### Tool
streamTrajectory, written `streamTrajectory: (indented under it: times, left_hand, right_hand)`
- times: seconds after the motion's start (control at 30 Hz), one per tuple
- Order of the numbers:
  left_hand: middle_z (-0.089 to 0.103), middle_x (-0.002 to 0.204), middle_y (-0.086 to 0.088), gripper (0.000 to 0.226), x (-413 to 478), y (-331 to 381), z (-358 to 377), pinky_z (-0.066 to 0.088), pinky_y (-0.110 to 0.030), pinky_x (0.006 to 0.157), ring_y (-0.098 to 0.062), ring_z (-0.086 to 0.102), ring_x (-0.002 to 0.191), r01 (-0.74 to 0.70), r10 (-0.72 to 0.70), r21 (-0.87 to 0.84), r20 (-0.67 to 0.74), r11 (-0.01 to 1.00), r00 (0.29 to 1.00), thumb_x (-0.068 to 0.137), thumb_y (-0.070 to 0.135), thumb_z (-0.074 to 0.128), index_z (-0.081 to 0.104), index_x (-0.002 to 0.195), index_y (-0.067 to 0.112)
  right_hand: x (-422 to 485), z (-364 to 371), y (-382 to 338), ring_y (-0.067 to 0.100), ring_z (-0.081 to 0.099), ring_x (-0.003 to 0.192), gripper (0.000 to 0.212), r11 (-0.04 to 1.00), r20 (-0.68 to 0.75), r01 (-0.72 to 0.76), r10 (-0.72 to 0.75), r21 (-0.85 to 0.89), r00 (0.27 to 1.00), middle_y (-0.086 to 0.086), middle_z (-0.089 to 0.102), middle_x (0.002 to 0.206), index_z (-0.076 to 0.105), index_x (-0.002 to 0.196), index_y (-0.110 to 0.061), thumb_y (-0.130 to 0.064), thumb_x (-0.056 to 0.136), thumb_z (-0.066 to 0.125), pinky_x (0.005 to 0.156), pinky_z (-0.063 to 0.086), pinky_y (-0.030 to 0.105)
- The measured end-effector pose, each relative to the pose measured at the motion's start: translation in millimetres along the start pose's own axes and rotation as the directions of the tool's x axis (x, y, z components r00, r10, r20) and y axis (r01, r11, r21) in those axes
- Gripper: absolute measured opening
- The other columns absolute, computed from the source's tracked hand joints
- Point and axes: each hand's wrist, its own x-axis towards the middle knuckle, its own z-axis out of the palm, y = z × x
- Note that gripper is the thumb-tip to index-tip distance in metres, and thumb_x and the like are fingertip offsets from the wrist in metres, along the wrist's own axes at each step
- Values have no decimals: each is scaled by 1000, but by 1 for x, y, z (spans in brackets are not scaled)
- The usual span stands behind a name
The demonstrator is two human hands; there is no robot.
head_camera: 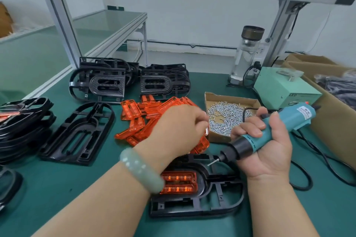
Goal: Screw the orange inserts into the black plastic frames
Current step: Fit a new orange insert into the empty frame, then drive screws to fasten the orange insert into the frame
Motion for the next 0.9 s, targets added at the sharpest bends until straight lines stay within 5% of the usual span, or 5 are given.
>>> streamTrajectory:
  times: [0.17,0.3,0.57,0.73,0.9]
  left_hand:
    - [61,124,-4,32,62,10,33,35,-40,105,-28,42,124,-155,115,239,172,959,978,94,27,46,61,121,31]
    - [54,127,-4,31,82,9,55,8,-51,112,-30,23,132,-142,-43,474,359,869,932,92,21,47,60,120,29]
    - [65,106,-4,9,85,9,61,10,-51,113,-28,45,114,-121,37,498,176,859,984,88,22,54,62,91,22]
    - [69,99,4,15,81,9,51,31,-41,106,-21,59,101,-30,16,147,95,989,995,88,29,58,72,89,25]
    - [66,73,9,10,67,12,28,48,-20,72,-6,61,70,23,-37,-320,-36,947,999,88,20,60,70,84,20]
  right_hand:
    - [3,1,-1,-1,42,43,14,1000,11,-11,11,-15,1000,-13,43,59,55,89,-23,-36,87,51,53,44,17]
    - [5,1,0,-1,43,44,15,1000,14,-12,12,-20,1000,-13,43,60,56,90,-22,-35,87,50,53,45,17]
    - [6,0,1,-1,42,44,15,999,12,-6,6,-34,1000,-13,43,60,56,90,-22,-36,87,49,53,46,18]
    - [6,1,3,-1,43,44,15,999,1,-9,9,-30,1000,-13,43,60,56,90,-22,-36,88,50,53,46,18]
    - [5,2,5,0,43,44,15,1000,-10,-11,10,-26,1000,-12,43,60,57,89,-22,-35,90,50,53,45,18]
